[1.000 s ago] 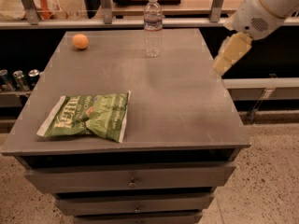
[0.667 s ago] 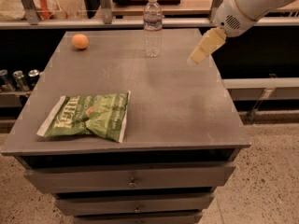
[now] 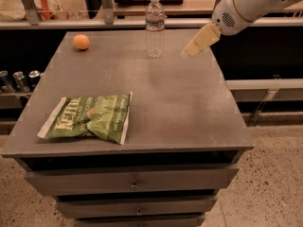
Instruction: Move water bottle near green jalapeno chip bag
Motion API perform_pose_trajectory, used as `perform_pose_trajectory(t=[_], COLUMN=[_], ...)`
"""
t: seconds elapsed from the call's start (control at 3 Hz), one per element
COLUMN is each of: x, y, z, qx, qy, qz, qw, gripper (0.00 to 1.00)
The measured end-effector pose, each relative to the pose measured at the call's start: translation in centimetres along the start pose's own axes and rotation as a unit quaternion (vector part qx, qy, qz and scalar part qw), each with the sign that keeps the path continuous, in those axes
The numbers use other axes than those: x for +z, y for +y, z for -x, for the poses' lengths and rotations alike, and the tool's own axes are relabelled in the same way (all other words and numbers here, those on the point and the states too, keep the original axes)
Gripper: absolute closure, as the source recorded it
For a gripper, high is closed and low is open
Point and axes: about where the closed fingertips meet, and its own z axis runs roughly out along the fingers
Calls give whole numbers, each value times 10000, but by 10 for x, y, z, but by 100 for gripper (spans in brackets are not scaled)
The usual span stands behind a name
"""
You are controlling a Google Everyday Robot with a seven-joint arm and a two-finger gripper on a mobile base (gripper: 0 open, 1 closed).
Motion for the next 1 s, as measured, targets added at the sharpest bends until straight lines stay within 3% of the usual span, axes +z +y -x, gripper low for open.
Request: perform_pose_trajectory(t=[0.33, 0.67, 1.0], x=[34, 66, 89], y=[8, 15, 16], z=[24, 49, 70], qx=[102, 167, 259], qy=[-330, -556, -668], qz=[43, -73, -456], qw=[9994, 9983, 9964], gripper=[0, 0, 0])
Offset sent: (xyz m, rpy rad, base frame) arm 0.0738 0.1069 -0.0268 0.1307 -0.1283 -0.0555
